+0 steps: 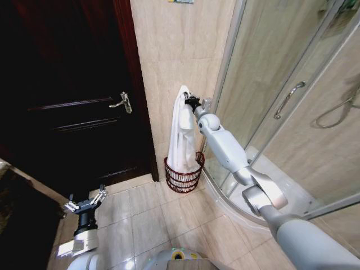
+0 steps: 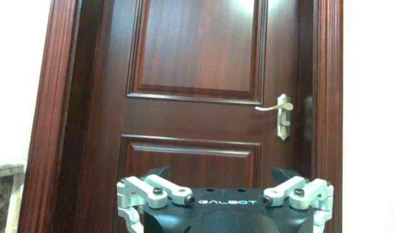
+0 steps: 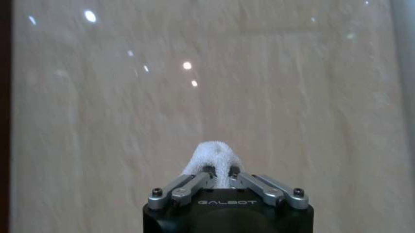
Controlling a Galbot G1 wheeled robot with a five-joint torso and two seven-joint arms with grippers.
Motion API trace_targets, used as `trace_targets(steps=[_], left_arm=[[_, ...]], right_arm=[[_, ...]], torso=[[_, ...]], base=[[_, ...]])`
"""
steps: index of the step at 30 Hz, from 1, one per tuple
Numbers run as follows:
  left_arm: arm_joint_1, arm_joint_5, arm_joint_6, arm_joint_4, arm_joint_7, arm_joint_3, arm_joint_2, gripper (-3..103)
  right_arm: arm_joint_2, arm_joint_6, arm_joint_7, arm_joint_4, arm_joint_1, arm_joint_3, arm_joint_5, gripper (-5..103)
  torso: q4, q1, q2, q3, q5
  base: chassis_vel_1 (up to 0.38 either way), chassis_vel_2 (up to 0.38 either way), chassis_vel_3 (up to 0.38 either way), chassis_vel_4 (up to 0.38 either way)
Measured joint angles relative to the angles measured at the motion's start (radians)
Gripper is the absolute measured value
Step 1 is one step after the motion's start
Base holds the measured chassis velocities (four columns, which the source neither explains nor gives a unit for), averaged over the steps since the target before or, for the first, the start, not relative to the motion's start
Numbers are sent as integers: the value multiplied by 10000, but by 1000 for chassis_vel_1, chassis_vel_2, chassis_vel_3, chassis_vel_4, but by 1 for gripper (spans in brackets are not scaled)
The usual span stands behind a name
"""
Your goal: Discard the used towel into the hamper.
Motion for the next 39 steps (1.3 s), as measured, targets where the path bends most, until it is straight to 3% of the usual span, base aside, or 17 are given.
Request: trace_targets(steps=[8, 15, 39], left_arm=[[73, 17, -257, 163, 42, -23, 2, 100], [220, -26, -471, 220, 224, -154, 7, 100], [484, -474, -997, 438, 551, -485, 11, 100]], right_arm=[[-131, 78, -259, -333, -453, 100, -274, 5], [659, 638, -633, -1754, 188, 222, -568, 5], [1109, 965, -554, -2889, 122, 819, -1557, 5]], torso=[[-7, -187, -388, -203, 3], [0, -366, -796, -428, 0], [-2, -903, -1940, -1036, 1]], base=[[0, 0, 0, 0], [0, 0, 0, 0], [0, 0, 0, 0]])
